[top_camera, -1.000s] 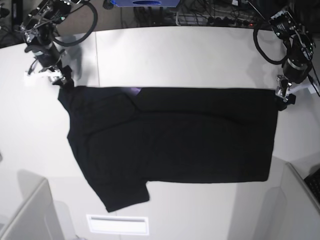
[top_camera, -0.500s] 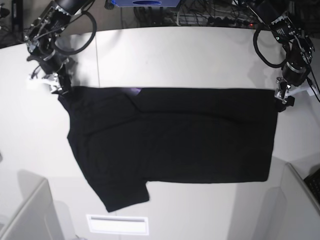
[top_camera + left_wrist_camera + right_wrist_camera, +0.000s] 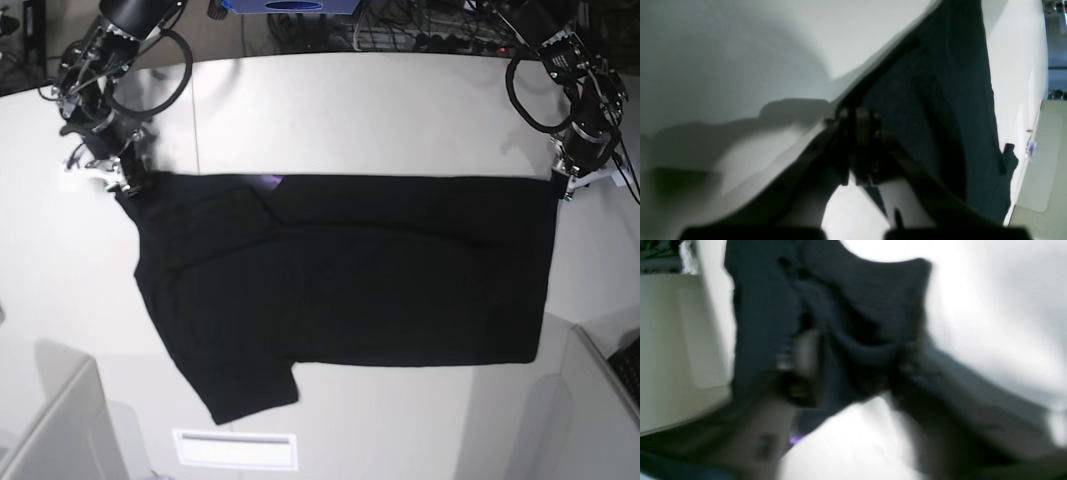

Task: Fold the T-shirt properly
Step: 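Drag the held edge further to straighten the black shirt, then release the edge and move right gripper to the opposite sleeve edge, then grasp the opposite edge with both grippers at sleeve and hem corners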

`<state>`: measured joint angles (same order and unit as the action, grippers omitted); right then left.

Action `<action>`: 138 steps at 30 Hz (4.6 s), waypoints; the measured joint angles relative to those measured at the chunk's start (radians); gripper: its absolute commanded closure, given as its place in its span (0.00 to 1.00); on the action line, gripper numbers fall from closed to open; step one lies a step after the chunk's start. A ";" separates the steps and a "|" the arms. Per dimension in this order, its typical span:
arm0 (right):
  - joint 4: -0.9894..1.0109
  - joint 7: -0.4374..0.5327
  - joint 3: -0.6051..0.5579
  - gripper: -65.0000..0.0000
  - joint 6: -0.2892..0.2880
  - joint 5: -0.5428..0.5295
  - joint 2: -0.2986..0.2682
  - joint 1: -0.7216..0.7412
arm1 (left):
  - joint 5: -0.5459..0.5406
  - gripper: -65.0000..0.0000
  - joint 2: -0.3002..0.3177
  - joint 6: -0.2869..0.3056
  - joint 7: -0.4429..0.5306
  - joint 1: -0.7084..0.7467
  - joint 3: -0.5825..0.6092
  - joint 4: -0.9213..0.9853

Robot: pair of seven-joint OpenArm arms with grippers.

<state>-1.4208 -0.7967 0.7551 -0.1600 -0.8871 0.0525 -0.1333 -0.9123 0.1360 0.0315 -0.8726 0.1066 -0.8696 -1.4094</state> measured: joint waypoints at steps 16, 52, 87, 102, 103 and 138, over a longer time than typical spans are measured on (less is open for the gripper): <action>-0.144 -0.111 0.005 1.00 -0.008 0.023 -0.033 -0.156 | -0.008 1.00 0.047 0.005 -0.059 0.246 0.068 -0.185; -0.336 -0.142 0.004 1.00 -0.012 -0.038 -0.026 -0.435 | -0.008 1.00 0.050 0.007 -0.059 0.473 0.066 -0.275; -0.227 -0.146 -0.305 0.45 0.068 0.173 -0.119 0.188 | -0.002 0.17 0.047 0.007 -0.067 0.335 -0.057 -0.472; 0.812 0.160 -0.594 0.44 0.068 0.468 -0.238 0.758 | -0.002 0.17 0.087 0.007 -0.059 0.373 -0.071 -0.469; 0.837 0.195 -0.602 0.44 0.060 0.450 -0.246 0.767 | -0.001 0.17 0.087 0.007 -0.060 0.372 -0.071 -0.469; 0.869 0.209 -0.650 1.00 -0.017 0.464 -0.219 0.765 | 0.361 0.17 0.367 0.019 -0.125 -0.366 0.423 0.220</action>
<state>-0.5514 -0.5880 0.1047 -0.1768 -0.4229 -0.1669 0.6315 -0.5510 0.5026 0.0505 -0.9974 -0.2592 -0.4465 -1.1896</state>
